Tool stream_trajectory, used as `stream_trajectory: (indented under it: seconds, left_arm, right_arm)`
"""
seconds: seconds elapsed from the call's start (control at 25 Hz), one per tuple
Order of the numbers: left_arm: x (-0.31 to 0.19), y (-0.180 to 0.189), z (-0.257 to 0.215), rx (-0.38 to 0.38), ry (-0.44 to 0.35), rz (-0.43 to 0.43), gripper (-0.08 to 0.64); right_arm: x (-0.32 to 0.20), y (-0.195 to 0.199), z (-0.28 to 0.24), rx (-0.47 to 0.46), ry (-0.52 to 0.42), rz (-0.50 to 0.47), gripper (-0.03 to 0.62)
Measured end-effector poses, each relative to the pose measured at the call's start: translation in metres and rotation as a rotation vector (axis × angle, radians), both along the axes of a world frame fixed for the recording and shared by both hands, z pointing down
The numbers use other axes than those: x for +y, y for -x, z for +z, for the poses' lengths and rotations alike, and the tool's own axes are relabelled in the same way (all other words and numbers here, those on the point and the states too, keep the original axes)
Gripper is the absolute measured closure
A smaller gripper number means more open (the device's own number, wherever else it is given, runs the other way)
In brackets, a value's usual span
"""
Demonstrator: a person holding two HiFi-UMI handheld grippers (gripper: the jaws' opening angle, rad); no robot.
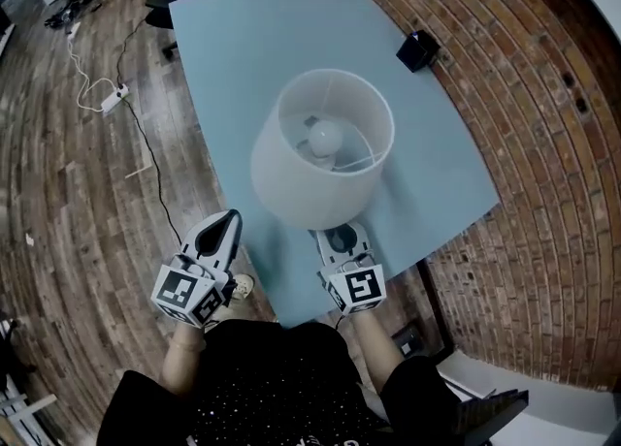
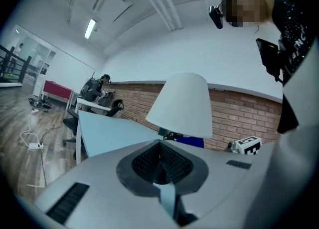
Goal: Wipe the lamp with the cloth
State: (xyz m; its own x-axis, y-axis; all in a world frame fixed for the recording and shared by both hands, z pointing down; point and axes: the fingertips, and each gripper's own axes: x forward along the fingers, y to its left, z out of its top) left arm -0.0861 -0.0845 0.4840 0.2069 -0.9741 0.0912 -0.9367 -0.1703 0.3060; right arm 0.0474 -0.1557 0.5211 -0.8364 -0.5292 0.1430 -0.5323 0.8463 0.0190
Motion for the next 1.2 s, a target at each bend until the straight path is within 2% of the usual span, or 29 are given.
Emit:
stream_trajectory:
  seconds: [0.16,0.4,0.56,0.68,0.88,0.96,1.04,1.2]
  left_arm:
    - [0.011,-0.009,0.001,-0.038,0.001,-0.081,0.551]
    - [0.028,-0.021,0.002,-0.074,0.010,-0.185,0.551]
    - [0.030,-0.031,-0.004,-0.110,0.009,-0.191,0.552]
    - [0.029,-0.036,-0.013,-0.099,-0.021,-0.204,0.551]
    - [0.030,-0.041,-0.017,-0.109,-0.042,-0.193,0.551]
    - [0.028,-0.044,-0.020,-0.107,-0.048,-0.194,0.552]
    - [0.026,-0.045,-0.022,-0.096,-0.051,-0.197,0.551]
    - [0.020,-0.042,-0.017,-0.101,-0.037,-0.193,0.551]
  right_arm:
    - [-0.026,0.009,-0.002,-0.027,-0.022,-0.051,0.515]
    - [-0.040,0.019,0.019,-0.003,0.011,-0.113,0.515]
    - [-0.042,0.023,0.044,0.064,0.053,-0.148,0.515]
    - [-0.044,0.026,0.062,0.119,0.097,-0.169,0.515]
    - [-0.042,0.021,0.077,0.139,0.192,-0.219,0.515]
    - [-0.039,0.008,0.073,0.105,0.230,-0.245,0.515]
    - [-0.037,-0.009,0.062,0.017,0.289,-0.272,0.515]
    - [-0.055,-0.044,0.027,-0.275,0.430,-0.308,0.515]
